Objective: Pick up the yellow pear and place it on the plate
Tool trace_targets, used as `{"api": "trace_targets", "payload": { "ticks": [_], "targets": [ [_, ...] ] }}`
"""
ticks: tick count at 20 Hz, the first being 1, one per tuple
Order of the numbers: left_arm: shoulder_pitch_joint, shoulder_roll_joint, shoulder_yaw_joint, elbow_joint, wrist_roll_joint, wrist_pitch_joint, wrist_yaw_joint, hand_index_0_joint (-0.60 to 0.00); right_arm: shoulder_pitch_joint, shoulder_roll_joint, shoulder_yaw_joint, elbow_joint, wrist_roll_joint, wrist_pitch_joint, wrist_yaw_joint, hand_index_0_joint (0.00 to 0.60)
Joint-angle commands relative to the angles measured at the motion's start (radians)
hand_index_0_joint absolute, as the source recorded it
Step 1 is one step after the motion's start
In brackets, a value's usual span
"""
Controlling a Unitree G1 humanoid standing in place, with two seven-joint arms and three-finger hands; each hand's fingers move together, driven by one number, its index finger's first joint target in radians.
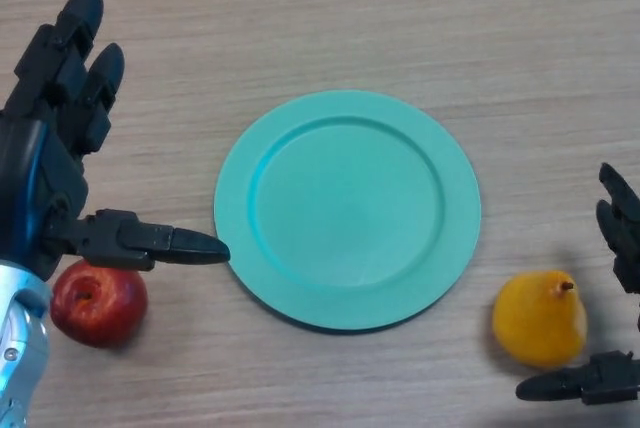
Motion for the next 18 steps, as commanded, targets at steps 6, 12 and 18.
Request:
{"api": "trace_targets", "payload": {
  "ticks": [6,12,18],
  "targets": [
    [-0.014,0.031,0.059,-0.046,0.017,-0.166,0.004,0.0,-0.048,-0.048,0.022,0.132,-0.101,-0.209,-0.104,0.0],
    [-0.001,0.031,0.069,-0.039,0.009,-0.168,-0.004,0.0,-0.044,-0.051,0.015,0.114,-0.142,-0.098,-0.182,0.6],
    [0.006,0.031,0.078,-0.055,-0.011,-0.163,-0.006,0.0,-0.013,-0.046,0.002,-0.026,-0.126,0.0,-0.13,0.6]
  ]
}}
